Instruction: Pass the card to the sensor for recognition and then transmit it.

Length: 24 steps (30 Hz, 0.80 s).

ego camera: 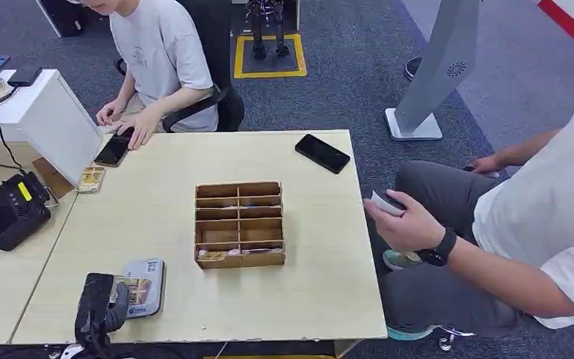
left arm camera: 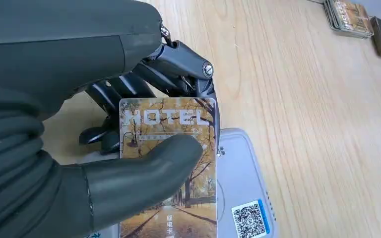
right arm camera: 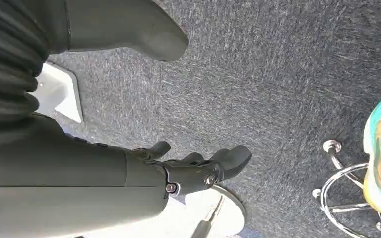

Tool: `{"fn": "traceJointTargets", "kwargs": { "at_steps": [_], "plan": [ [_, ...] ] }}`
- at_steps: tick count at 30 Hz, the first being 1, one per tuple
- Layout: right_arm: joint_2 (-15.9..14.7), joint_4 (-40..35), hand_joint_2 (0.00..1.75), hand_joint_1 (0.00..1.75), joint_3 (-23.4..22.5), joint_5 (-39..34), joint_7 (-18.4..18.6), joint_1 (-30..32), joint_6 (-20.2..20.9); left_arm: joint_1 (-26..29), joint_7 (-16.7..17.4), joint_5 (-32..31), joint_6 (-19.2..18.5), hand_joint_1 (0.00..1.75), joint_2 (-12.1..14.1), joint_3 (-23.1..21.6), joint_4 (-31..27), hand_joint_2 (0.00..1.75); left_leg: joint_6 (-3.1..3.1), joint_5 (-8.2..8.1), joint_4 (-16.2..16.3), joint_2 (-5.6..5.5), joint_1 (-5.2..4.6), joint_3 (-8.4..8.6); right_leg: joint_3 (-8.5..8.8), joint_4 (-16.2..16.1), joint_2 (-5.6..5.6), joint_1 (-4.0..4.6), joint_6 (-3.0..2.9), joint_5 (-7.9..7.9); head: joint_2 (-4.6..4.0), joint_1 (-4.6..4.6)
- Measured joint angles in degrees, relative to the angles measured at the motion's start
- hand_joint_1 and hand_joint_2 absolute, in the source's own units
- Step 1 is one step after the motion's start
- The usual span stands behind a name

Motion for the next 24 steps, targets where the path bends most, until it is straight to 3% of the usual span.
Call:
{"fn": "traceJointTargets", "kwargs": {
  "at_steps": [6, 9, 12, 14, 16, 24],
  "plan": [
    [0.0, 0.2, 1.75, 0.0, 0.0, 0.0, -0.2, -0.1, 0.0, 0.0, -1.0, 1.3, 0.0, 1.75, 0.0, 0.0, 0.0, 1.75, 0.0, 0.0, 0.0, 0.0, 0.0, 0.0, 0.0, 0.0, 0.0, 0.0, 0.0, 0.0, 0.0, 0.0],
    [0.0, 0.2, 1.75, 0.0, -0.1, 0.0, -0.4, 0.0, 0.0, 0.6, -7.0, 7.0, 1.1, 1.75, -0.4, 0.0, -1.0, 1.75, 0.03, 0.03, 0.0, 0.0, 0.01, 0.01, -0.02, 0.0, 0.01, 0.0, 0.0, 0.0, 0.0, 0.0],
    [0.0, 0.2, 1.75, 0.0, -0.2, 0.0, -0.8, 0.0, 0.2, 0.5, -12.9, 7.0, 3.7, 1.75, -0.8, 0.0, -3.5, 1.75, 0.03, 0.03, 0.0, 0.0, 0.0, 0.0, -0.05, 0.0, 0.01, 0.0, 0.0, 0.0, 0.0, 0.0],
    [0.0, 0.2, 1.75, 0.0, -0.1, 0.0, -0.9, -0.1, 0.3, -0.6, -16.2, 2.9, 7.1, 1.75, -0.8, 0.0, -5.6, 1.75, 0.06, 0.05, 0.0, -0.01, 0.0, 0.0, -0.05, 0.0, 0.0, 0.0, 0.01, 0.01, 0.0, 0.0],
    [0.0, 0.2, 1.75, 0.0, -0.1, 0.0, -0.9, -0.1, 0.3, -2.7, -17.3, -2.6, 9.5, 1.75, -0.5, 0.0, -6.8, 1.75, 0.06, 0.06, 0.0, -0.05, 0.0, -0.01, -0.04, 0.0, -0.06, 0.0, 0.01, 0.01, 0.0, 0.0],
    [-0.5, 2.0, 1.75, 0.0, 0.5, 0.0, 0.8, -0.7, 0.5, -10.5, -16.3, -22.6, 13.3, 1.75, 1.2, -1.0, -7.5, 1.75, -0.01, 0.18, 0.0, -0.03, 0.01, 0.02, -0.05, 0.0, -0.04, 0.01, -0.01, 0.08, 0.0, 0.0]
  ]
}}
